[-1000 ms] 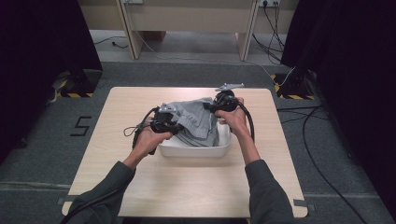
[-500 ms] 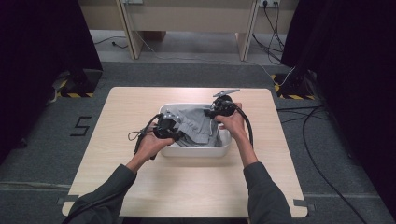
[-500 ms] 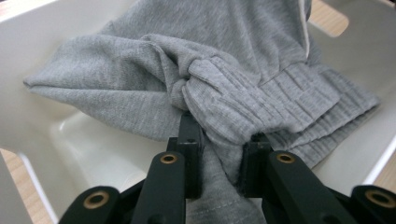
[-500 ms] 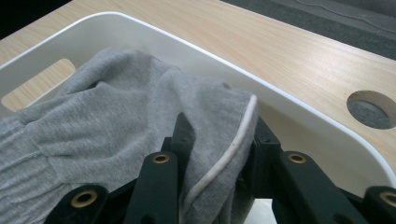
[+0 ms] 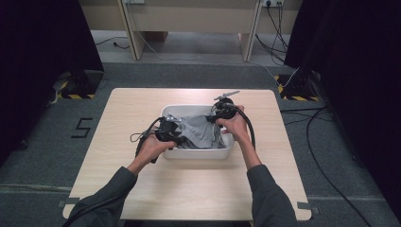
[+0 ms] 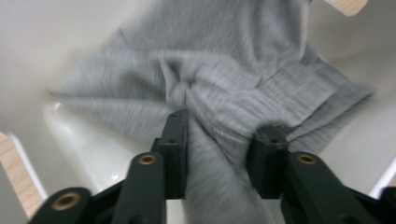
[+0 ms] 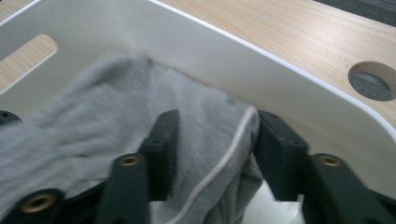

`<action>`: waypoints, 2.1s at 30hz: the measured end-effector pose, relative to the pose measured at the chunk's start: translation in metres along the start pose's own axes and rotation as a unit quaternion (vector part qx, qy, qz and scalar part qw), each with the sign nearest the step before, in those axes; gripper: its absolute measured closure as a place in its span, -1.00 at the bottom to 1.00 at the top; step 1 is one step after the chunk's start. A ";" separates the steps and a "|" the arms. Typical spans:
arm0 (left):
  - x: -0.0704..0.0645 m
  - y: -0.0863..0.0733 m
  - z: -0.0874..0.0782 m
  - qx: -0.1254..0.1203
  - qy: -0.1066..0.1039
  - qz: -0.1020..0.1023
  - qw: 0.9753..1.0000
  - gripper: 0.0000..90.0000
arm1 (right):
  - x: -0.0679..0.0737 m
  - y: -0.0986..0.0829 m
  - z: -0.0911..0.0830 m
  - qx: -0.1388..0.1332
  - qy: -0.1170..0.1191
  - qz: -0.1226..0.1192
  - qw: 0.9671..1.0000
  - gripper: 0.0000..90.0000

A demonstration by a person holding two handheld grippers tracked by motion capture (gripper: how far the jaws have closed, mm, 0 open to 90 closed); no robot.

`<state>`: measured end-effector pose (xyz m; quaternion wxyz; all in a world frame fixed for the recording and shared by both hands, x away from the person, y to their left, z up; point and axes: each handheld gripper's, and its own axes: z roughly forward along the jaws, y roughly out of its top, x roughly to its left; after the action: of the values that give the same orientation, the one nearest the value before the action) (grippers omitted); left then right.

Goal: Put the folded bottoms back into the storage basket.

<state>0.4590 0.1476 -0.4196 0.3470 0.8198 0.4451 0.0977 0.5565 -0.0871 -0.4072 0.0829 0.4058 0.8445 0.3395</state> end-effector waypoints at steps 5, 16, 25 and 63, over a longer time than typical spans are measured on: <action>0.003 0.006 -0.015 -0.027 -0.002 -0.016 1.000 0.21 | 0.000 0.003 -0.011 -0.032 0.010 0.025 0.999 -0.02; -0.005 0.005 -0.027 -0.056 -0.013 -0.014 0.998 0.15 | 0.007 0.004 -0.027 -0.061 0.013 0.009 0.998 -0.03; -0.005 0.003 -0.039 -0.070 -0.020 -0.016 0.997 0.02 | 0.009 0.002 -0.036 -0.073 0.017 0.008 0.997 -0.02; 0.000 -0.023 -0.083 -0.104 -0.029 -0.028 0.994 -0.51 | 0.019 -0.022 -0.087 -0.127 0.029 -0.003 0.991 -0.22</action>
<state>0.4053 0.1962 -0.3734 0.4458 0.7691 0.4446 0.1095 0.4942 -0.1268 -0.3533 0.1101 0.3798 0.7976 0.4555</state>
